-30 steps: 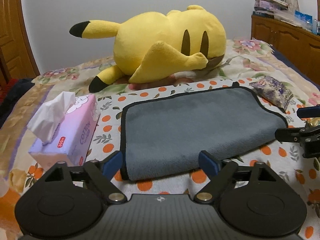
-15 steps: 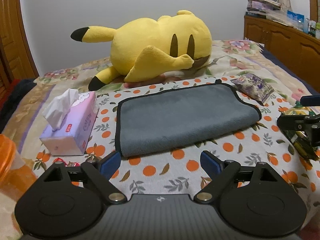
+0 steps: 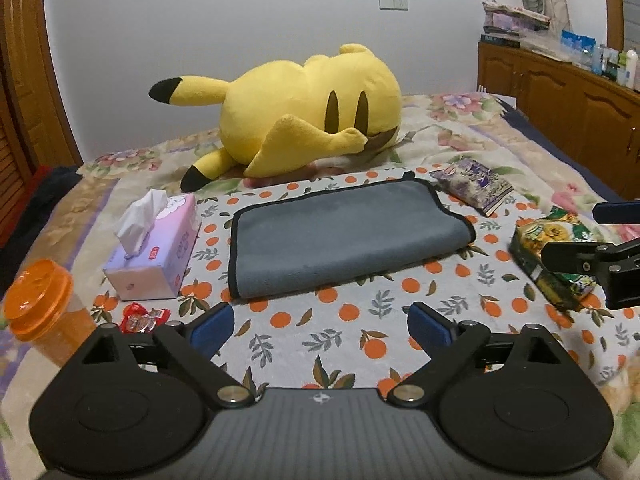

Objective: Fold towel

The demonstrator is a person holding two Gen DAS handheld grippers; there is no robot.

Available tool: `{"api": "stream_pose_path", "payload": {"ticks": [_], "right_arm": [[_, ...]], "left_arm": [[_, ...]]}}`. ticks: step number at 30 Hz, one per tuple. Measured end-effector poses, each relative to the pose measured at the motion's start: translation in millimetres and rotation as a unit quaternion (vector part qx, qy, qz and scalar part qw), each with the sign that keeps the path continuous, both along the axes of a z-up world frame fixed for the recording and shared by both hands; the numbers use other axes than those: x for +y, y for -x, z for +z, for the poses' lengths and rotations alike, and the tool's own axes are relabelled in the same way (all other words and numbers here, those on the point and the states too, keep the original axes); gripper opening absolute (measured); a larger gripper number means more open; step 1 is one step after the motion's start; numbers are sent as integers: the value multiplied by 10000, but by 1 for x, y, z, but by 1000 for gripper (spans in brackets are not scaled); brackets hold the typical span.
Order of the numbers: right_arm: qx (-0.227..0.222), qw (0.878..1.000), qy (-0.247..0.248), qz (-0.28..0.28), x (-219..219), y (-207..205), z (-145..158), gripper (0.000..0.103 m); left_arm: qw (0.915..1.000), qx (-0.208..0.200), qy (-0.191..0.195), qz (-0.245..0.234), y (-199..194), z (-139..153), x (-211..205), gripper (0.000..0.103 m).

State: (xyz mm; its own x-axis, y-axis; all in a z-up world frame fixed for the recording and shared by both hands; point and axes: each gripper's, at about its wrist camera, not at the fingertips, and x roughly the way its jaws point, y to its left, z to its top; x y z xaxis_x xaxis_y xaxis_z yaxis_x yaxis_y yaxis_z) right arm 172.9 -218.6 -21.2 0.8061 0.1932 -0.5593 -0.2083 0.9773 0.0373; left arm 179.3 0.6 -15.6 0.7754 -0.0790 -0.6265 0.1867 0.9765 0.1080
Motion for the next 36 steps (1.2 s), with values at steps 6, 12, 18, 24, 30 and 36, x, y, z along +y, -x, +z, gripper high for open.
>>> {"api": "stream_pose_path", "payload": {"ticks": [6,12,18,24,30,36], "right_arm": [[-104,9999,-40,-31,-4,22,13,103],[-177,9997,-114,-134,-9,42,18,103],[-183,9994,-185,-213,-14,59,18,103],[-225,9995,-113,-190,-11,75,20,103],[-256,9994,-165,-180,-11,90,23,103],[-253,9993,-213,-183,-12,103,22,103]], "left_arm": [[9999,-90,66,15,23,14,-2,100],[9999,-149,19,-79,47,20,-7,103],[9999,-125,86,-59,65,21,-8,103],[9999,-101,29,43,83,21,-8,103],[9997,-100,134,185,100,22,-1,103],[9995,-95,164,258,114,18,1,103]]}}
